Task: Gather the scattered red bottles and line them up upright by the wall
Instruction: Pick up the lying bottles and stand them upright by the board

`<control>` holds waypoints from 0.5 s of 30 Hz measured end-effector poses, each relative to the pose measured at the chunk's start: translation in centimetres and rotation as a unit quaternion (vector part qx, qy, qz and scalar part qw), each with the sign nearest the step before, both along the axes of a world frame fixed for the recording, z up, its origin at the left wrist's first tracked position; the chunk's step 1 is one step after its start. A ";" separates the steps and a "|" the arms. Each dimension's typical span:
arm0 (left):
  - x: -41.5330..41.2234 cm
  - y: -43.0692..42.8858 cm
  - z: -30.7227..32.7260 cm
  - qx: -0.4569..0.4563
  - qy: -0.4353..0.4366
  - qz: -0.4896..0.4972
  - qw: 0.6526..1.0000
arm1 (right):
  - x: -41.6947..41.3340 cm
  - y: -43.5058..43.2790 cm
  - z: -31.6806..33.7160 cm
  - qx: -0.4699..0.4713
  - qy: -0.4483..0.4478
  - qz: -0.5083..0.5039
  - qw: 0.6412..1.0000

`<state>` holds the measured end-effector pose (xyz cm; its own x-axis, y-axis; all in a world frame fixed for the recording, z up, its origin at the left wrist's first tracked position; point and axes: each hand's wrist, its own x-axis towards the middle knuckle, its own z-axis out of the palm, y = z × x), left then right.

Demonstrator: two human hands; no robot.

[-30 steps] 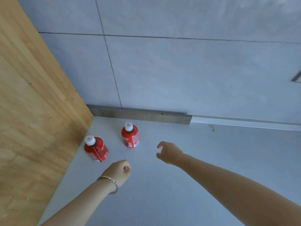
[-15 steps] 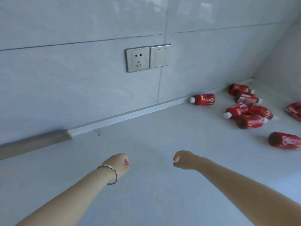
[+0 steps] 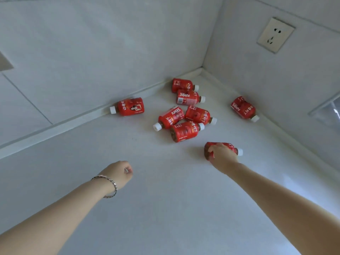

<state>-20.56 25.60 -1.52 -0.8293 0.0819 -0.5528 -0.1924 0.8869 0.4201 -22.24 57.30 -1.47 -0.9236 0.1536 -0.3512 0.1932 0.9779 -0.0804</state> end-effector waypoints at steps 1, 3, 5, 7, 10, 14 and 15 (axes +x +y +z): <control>-0.4 1.1 -0.1 -0.003 -0.003 -0.010 1.000 | -0.6 1.8 -0.2 0.010 0.019 -0.018 1.000; -1.3 2.8 -0.4 -0.010 -0.006 -0.026 1.000 | -1.5 5.0 -0.9 0.020 0.013 -0.045 0.999; -1.9 4.0 -0.6 -0.015 -0.010 -0.035 0.999 | -1.6 7.7 -1.8 0.017 -0.027 -0.060 0.998; -2.3 4.8 -0.9 -0.015 -0.015 -0.036 0.999 | -1.3 9.7 -2.7 -0.024 -0.046 -0.062 0.997; -2.7 5.5 -1.3 -0.016 -0.019 -0.036 0.999 | -0.8 11.6 -3.1 -0.098 -0.024 -0.057 0.993; -3.1 7.2 -1.3 -0.019 -0.021 -0.046 0.999 | -0.4 12.9 -1.7 -0.135 -0.051 -0.004 0.989; -3.4 8.0 -1.2 -0.013 -0.006 -0.047 0.999 | -0.5 13.0 -0.8 -0.147 -0.038 -0.005 0.988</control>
<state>-23.95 33.61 -2.72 -0.8118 0.1445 -0.5658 -0.1124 0.9121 0.3942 -22.76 70.29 -2.29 -0.8917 0.0437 -0.4504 0.2196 0.9121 -0.3462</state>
